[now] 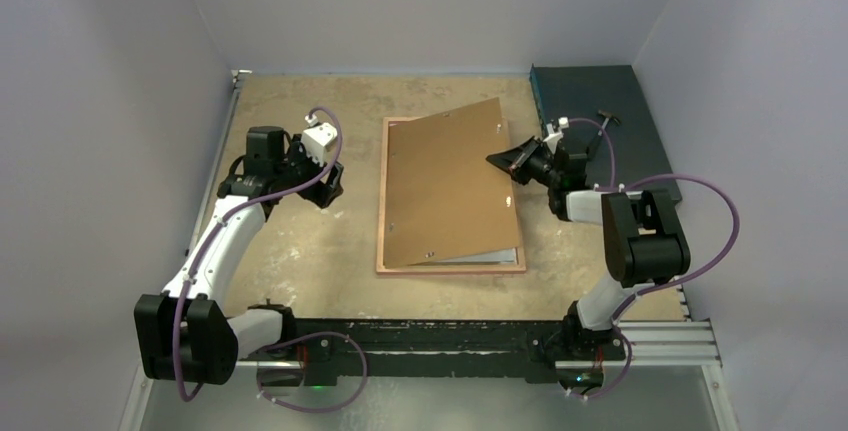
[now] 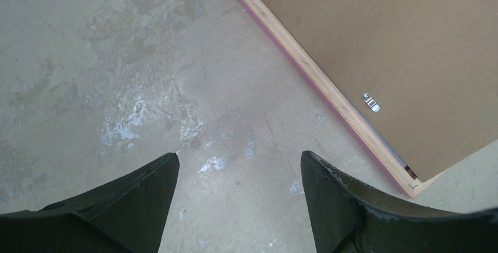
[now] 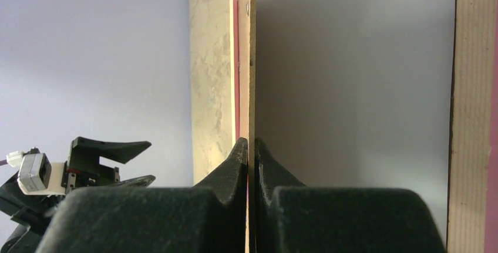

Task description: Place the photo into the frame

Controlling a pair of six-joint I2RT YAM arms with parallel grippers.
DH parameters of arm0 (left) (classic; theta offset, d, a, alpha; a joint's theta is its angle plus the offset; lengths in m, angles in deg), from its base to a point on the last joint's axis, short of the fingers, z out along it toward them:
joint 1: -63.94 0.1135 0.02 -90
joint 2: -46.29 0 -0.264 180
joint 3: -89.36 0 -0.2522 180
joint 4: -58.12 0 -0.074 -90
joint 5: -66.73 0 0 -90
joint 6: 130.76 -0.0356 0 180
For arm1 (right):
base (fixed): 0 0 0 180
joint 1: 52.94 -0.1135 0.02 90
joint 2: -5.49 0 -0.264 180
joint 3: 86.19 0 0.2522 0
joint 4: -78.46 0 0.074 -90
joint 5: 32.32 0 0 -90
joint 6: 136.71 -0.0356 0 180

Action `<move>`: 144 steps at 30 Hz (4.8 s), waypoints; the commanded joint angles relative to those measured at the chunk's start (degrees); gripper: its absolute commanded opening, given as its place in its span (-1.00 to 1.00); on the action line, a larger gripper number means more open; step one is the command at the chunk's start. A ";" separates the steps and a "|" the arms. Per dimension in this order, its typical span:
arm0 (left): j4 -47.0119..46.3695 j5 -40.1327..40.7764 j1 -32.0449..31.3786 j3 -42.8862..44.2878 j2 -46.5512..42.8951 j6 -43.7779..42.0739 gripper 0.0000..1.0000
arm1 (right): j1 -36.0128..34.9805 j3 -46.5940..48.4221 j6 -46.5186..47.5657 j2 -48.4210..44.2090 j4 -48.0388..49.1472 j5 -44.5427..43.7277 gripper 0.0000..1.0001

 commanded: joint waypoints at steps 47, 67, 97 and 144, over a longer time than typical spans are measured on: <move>-4.50 -3.39 -0.42 -1.25 7.48 0.08 0.55 | -1.18 2.14 2.55 3.72 12.36 -0.89 -1.00; -8.72 -3.35 -0.95 -7.01 9.25 -1.00 0.54 | -3.55 -2.11 0.52 4.37 17.22 -5.56 -1.00; -20.16 0.32 -9.31 -8.54 22.42 1.28 0.39 | -10.34 3.02 8.84 3.51 -1.97 -15.71 -0.85; -11.47 -3.18 -1.99 -1.36 17.35 0.08 0.40 | -27.89 29.01 28.04 -0.58 -50.10 -51.73 0.88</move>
